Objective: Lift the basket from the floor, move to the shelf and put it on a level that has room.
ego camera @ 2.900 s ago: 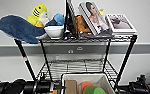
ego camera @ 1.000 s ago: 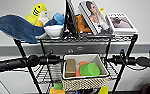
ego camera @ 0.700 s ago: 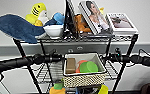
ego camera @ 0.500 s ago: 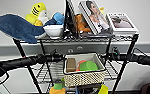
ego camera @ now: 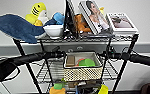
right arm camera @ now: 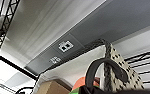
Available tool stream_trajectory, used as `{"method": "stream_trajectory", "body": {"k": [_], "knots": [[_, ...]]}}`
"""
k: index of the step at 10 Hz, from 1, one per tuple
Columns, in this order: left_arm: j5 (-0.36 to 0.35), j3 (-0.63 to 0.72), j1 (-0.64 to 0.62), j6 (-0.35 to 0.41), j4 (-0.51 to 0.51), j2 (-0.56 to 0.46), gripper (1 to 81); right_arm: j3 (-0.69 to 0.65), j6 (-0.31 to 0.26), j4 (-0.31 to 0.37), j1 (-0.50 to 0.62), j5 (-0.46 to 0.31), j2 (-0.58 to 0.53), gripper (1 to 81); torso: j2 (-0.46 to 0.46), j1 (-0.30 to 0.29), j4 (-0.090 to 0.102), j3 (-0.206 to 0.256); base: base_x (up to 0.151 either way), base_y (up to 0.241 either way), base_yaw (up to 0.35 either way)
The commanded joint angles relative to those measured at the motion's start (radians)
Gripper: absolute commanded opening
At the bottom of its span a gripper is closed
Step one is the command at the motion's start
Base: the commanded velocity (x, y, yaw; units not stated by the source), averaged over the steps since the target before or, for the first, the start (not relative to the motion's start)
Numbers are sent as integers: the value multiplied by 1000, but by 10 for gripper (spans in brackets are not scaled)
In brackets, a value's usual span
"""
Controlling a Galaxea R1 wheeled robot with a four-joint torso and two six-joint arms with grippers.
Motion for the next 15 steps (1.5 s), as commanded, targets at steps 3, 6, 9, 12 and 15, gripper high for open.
{"method": "stream_trajectory", "body": {"k": [3,6,9,12,15], "knots": [[4,-54,-191,12,23,35,10,-36,8,14,124,0,18,10,0,0,0,0,0,0,0],[3,-14,-189,14,23,11,811,-25,11,14,133,-20,10,10,0,0,0,0,0,0,0],[3,3,-188,12,15,-15,811,-8,14,16,144,-34,-16,811,0,0,0,0,0,0,0],[0,86,-182,11,15,-87,811,48,16,16,139,-30,-57,811,0,0,0,0,0,0,0],[-11,192,-162,11,17,-231,811,188,37,11,139,-19,-174,811,0,0,0,0,0,0,0]]}}
